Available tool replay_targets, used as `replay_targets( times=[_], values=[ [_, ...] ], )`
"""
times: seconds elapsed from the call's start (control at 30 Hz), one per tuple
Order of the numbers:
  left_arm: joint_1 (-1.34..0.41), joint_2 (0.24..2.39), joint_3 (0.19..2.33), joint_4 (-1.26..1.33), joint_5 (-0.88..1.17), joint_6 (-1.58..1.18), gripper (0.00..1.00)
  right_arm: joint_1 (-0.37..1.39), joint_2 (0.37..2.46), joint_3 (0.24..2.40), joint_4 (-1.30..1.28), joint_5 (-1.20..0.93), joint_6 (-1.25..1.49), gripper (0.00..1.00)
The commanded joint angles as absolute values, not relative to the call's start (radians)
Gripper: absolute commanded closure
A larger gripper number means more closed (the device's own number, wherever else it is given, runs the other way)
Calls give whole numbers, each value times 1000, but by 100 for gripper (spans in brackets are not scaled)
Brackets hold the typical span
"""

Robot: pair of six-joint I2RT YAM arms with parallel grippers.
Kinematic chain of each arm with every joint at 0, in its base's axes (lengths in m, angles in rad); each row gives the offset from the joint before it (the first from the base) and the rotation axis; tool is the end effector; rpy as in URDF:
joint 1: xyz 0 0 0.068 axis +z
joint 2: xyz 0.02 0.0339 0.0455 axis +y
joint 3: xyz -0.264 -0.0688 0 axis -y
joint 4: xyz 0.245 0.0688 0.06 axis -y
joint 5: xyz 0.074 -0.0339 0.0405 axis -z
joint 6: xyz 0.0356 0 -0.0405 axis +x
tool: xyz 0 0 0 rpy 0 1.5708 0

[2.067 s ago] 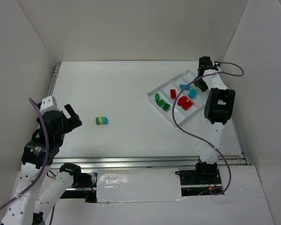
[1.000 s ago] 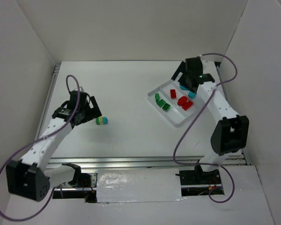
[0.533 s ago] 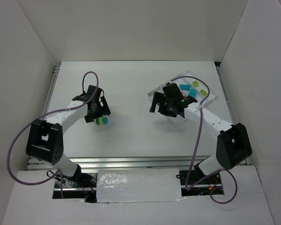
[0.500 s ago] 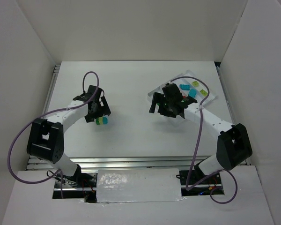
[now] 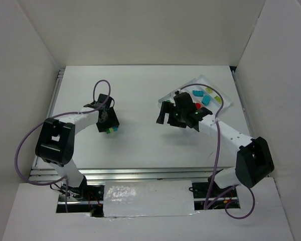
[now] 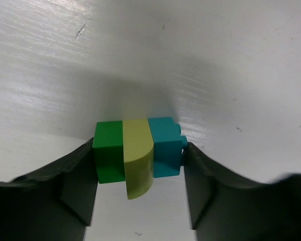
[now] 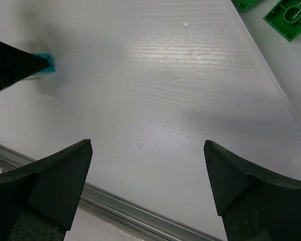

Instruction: Sort the legos into containers by color

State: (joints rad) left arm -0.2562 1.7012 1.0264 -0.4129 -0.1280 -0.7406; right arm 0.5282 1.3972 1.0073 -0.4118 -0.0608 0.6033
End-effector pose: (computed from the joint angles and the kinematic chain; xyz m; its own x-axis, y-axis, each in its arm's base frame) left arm 0.3241 -0.0802 0.1722 -0.7631 -0.4919 -0.4191 -0.4348 0.8706 -0.2300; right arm 0.2580 0.1531 0.2572 -0.8172 0.1788 -0.5479 -0.0922 0.8978 0.4305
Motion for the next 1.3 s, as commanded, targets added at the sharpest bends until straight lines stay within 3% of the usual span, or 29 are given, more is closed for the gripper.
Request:
replay_targets(
  times=[0.0,0.13,0.2,0.27,0.3,0.47,0.6,0.77,0.87,1.03,1.27],
  values=[
    [-258,1720,1005,-384,-106,-742,44,538,1393,1002,-373,-72,588,0],
    [-259,1721,994,-367,-98,-735,49,538,1393,989,-359,-86,588,0],
    [-259,1723,997,-371,-83,-732,79,538,1393,974,-342,-132,584,0],
    [-259,1691,983,-358,-49,-732,98,538,1379,944,-267,-202,575,0],
    [-258,1668,971,-342,-2,-745,100,538,1353,887,-223,-240,580,0],
    [-294,1429,888,-249,173,-889,100,560,1269,652,234,-407,756,0],
    [-371,1220,844,-187,213,-1145,100,717,1212,511,509,-241,845,0],
    [-481,1086,776,-109,213,-1400,100,876,1166,509,589,22,796,2],
    [-521,1049,758,-72,261,-1475,100,937,1157,500,675,61,710,6],
    [-563,1028,752,-9,380,-1529,100,933,1103,439,868,-73,511,8],
    [-568,954,739,37,452,-1543,100,786,996,463,681,-388,373,4]
  ],
)
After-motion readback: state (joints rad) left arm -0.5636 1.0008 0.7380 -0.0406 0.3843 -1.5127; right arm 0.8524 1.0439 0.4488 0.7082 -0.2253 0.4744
